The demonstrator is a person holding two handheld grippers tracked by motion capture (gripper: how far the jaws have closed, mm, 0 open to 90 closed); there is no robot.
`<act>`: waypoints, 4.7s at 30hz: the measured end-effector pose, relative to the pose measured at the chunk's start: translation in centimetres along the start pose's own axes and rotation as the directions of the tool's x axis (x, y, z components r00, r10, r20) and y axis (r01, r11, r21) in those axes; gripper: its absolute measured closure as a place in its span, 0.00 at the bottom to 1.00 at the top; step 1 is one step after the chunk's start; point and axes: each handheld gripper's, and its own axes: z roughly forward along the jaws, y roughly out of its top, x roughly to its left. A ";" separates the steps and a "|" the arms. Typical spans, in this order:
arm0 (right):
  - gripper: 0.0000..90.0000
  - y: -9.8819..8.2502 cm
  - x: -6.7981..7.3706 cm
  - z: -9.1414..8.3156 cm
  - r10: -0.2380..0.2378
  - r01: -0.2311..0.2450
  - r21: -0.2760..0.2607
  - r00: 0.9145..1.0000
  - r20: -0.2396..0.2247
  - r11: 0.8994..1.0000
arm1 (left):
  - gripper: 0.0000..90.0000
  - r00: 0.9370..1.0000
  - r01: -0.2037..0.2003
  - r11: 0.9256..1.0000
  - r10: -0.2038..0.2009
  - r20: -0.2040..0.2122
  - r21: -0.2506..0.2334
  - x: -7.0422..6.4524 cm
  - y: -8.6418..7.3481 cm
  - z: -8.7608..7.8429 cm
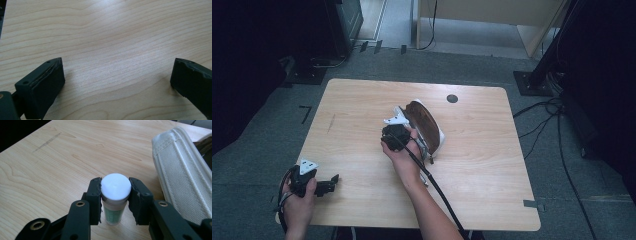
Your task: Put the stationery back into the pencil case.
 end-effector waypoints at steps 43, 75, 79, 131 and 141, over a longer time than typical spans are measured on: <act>0.73 2.6 -3.0 -7.1 0.010 -0.013 -0.145 1.000 -0.024 0.989 | 0.00 1.000 -0.011 1.000 0.011 0.010 0.000 -0.3 0.1 0.1; 0.73 3.4 -8.7 -11.5 0.070 -0.053 -0.216 0.995 0.069 0.975 | 0.00 1.000 -0.009 1.000 0.009 0.009 -0.002 -0.4 0.1 0.1; 0.73 2.2 -9.4 -11.0 0.075 -0.059 -0.187 0.994 0.081 0.981 | 0.00 1.000 -0.010 1.000 0.010 0.009 -0.001 -0.3 0.1 0.1; 0.73 -0.8 -9.1 -3.4 0.008 -0.003 -0.045 0.995 0.103 0.999 | 0.00 1.000 -0.013 1.000 0.013 0.009 0.001 -0.3 0.1 0.1; 0.72 0.3 -9.4 -2.0 0.004 0.000 -0.042 0.994 0.110 0.999 | 0.00 1.000 -0.011 1.000 0.011 0.009 -0.002 -0.3 0.1 0.1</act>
